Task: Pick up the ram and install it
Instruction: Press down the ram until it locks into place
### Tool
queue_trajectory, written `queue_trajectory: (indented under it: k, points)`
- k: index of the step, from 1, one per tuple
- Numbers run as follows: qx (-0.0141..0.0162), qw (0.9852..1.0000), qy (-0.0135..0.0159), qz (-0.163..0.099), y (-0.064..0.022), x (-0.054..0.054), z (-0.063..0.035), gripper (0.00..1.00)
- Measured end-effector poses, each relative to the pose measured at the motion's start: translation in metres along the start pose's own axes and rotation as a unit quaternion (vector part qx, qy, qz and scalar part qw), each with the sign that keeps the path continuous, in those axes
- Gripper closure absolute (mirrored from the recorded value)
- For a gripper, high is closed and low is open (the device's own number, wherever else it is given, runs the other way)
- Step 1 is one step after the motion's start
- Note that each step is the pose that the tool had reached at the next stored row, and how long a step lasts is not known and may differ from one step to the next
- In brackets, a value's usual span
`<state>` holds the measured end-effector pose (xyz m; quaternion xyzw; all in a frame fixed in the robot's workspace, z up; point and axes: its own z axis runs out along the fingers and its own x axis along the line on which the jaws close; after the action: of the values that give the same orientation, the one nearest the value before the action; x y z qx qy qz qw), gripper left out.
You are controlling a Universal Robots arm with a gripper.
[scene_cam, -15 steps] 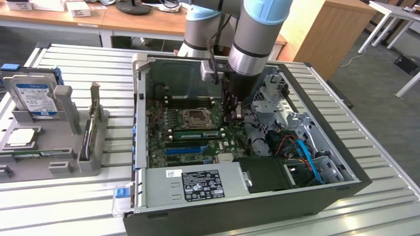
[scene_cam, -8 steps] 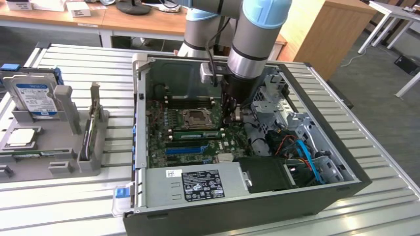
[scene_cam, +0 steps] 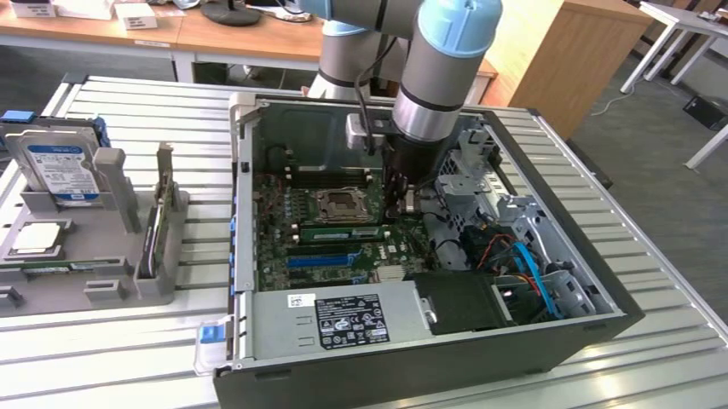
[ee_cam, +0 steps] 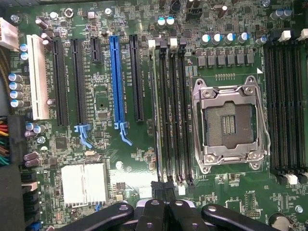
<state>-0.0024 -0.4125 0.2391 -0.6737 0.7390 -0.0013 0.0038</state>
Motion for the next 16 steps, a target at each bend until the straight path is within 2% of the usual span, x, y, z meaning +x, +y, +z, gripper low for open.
queue_trajectory:
  k: [11, 16]
  points:
    - [0.0, 1.0, 0.0001, 0.0, 0.0002, -0.0021, 0.0009, 0.89]
    - [0.0, 1.0, 0.0, 0.0, 0.0002, -0.0022, 0.0065, 0.89]
